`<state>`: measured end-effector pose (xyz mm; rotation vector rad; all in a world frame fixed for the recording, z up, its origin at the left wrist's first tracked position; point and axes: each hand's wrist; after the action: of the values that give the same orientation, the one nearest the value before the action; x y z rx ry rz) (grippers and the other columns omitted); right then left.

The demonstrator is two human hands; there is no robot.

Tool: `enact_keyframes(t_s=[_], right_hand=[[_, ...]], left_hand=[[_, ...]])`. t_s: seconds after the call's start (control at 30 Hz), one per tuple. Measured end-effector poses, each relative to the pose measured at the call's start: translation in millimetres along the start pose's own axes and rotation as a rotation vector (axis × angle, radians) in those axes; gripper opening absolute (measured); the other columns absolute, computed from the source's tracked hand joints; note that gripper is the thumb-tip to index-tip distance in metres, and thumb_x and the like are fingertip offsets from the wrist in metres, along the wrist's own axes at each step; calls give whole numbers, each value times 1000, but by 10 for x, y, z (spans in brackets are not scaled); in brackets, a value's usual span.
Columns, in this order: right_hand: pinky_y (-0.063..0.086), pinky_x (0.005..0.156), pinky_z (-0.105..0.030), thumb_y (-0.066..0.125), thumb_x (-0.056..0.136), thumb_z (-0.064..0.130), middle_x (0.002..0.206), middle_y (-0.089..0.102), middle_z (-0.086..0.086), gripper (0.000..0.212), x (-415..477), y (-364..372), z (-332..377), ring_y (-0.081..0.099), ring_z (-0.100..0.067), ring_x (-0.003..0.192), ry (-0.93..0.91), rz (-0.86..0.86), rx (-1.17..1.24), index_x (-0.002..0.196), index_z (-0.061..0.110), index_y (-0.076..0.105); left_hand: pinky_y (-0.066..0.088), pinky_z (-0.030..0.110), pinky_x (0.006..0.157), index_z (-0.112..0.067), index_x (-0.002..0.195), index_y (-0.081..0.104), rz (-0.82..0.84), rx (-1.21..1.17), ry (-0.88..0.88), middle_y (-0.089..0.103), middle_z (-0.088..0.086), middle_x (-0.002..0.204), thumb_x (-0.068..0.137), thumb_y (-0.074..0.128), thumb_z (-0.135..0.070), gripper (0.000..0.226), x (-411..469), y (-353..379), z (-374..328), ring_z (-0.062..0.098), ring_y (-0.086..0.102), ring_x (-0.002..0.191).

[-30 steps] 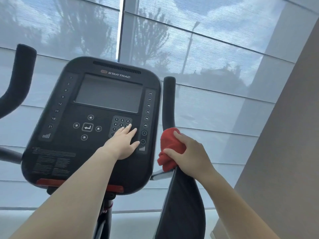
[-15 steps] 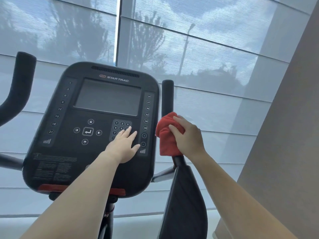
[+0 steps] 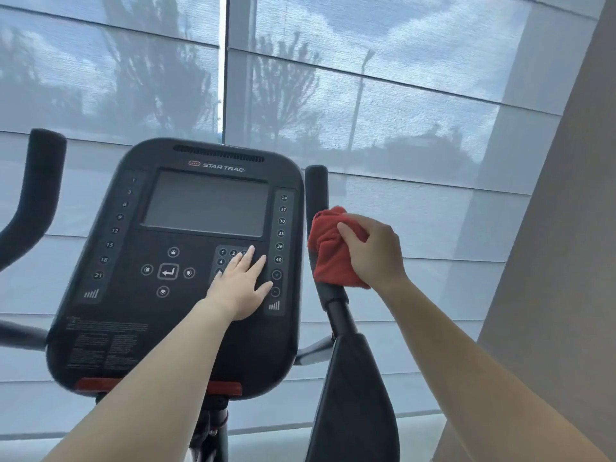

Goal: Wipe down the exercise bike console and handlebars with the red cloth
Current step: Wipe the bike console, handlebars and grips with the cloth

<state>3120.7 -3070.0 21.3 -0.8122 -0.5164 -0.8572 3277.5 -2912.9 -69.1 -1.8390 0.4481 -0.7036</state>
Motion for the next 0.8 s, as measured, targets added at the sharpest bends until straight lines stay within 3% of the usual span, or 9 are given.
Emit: enact_keyframes(t_s=[0.13, 0.2, 0.3, 0.4, 0.6, 0.73, 0.8], right_hand=[[30, 76, 3, 61, 88, 19, 107, 71, -1, 24, 310, 32, 178, 61, -16, 98, -129, -157, 51, 111, 17, 68], [26, 85, 6, 61, 89, 18, 120, 66, -5, 30, 444, 98, 260, 58, -16, 110, -169, -200, 77, 118, 11, 64], [24, 103, -12, 58, 91, 20, 142, 47, -6, 48, 532, 277, 262, 44, -19, 130, -169, -27, 72, 136, 11, 46], [27, 107, -23, 56, 92, 22, 149, 37, -3, 63, 456, 437, 129, 39, -21, 133, -139, 67, 37, 147, 19, 24], [36, 88, -18, 56, 92, 26, 121, 63, -5, 61, 306, 480, -110, 56, -22, 111, -23, 57, 40, 146, 23, 29], [35, 68, -2, 55, 91, 26, 93, 64, 9, 51, 74, 420, -245, 57, -10, 85, 29, 144, 42, 139, 28, 39], [36, 62, -5, 54, 91, 27, 84, 61, 12, 41, -32, 360, -270, 56, -8, 78, 40, 182, 20, 132, 30, 48]], left_hand=[[14, 42, 117, -29, 150, 6, -32, 21, 6, -10, -9, 158, 97, 29, -48, 61, 38, -8, 8, 13, -6, 145], [14, 38, 117, -28, 150, 7, -48, 12, 3, -9, -10, 158, 97, 29, -47, 60, 24, -22, 66, 12, -6, 145], [15, 34, 115, -28, 150, 8, -70, 8, 0, -8, -11, 158, 97, 29, -46, 59, -13, -21, 147, 11, -5, 145], [15, 33, 115, -28, 150, 9, -90, 15, 18, -7, -11, 158, 97, 31, -45, 59, -24, 3, 180, 11, -4, 145], [15, 35, 117, -26, 150, 8, -98, 33, 16, -8, -8, 158, 97, 30, -46, 61, 21, 54, 147, 14, -4, 146], [15, 37, 116, -26, 150, 7, -93, 37, 7, -9, -8, 158, 97, 29, -47, 61, 15, 63, 139, 15, -4, 146], [15, 36, 116, -26, 150, 7, -93, 36, 10, -9, -8, 158, 97, 30, -47, 61, 5, 61, 139, 14, -4, 146]])
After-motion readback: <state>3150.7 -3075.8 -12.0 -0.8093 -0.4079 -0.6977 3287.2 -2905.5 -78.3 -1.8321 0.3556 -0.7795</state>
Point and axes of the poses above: each hand's wrist, its own x-axis towards the middle knuckle, its own y-axis out of the palm, z = x × y
